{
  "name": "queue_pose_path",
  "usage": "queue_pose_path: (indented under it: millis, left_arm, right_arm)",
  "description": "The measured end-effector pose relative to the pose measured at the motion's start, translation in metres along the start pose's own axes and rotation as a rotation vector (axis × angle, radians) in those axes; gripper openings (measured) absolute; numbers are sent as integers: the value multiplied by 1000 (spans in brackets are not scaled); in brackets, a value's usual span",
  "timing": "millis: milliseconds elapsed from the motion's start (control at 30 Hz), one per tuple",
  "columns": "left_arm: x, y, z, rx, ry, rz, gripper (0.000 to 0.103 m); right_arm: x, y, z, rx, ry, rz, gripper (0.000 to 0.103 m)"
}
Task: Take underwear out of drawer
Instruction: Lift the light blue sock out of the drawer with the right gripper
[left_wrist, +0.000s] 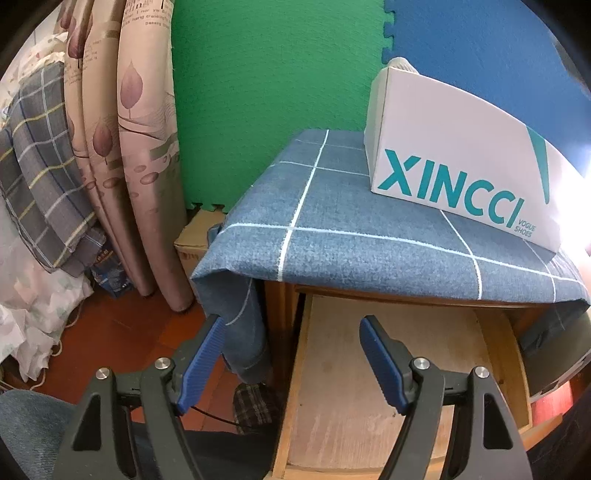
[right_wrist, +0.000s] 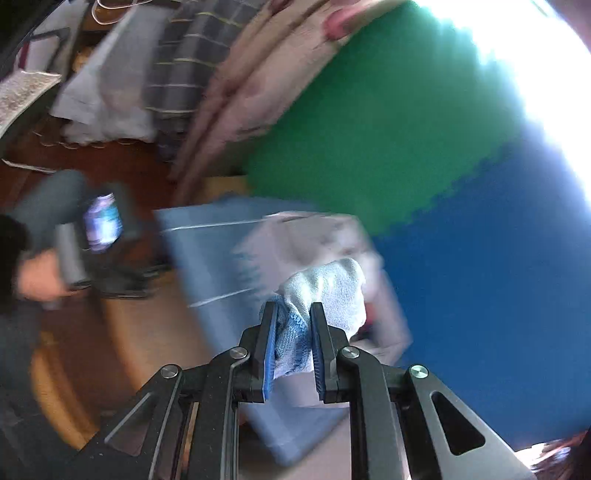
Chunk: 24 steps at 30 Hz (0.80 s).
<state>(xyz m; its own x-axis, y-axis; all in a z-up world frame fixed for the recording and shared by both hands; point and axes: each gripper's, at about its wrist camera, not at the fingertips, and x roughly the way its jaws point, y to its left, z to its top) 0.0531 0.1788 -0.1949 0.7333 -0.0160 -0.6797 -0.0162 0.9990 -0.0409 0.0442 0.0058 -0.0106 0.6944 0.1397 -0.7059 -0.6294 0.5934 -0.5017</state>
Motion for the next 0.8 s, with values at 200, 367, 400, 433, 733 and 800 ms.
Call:
queue_pose_path:
  millis: [200,367,400,433,733,800]
  left_arm:
    - [-1,-1,-2,16,5,20,77]
    - [-5,-6,-6,65,-6,45,77]
    - [-6,-6,-6,72,-7,53,77]
    - [-6,-6,-7,77,-9,64,77]
    - [-3,-8,-12,112,-1,100,77]
    - [1,-9,-13,111,9,100,77]
  right_arm:
    - [71,92,-65,-41,127,141,15]
    - [171,136,-112,-20,252,192,15]
    - [187,143,-118,-22,273,197,15]
    - [199,148,-122,-18,282,213,15]
    - [248,140,-109,4,273,268,16]
    - [248,138,-108,4,263,277,16]
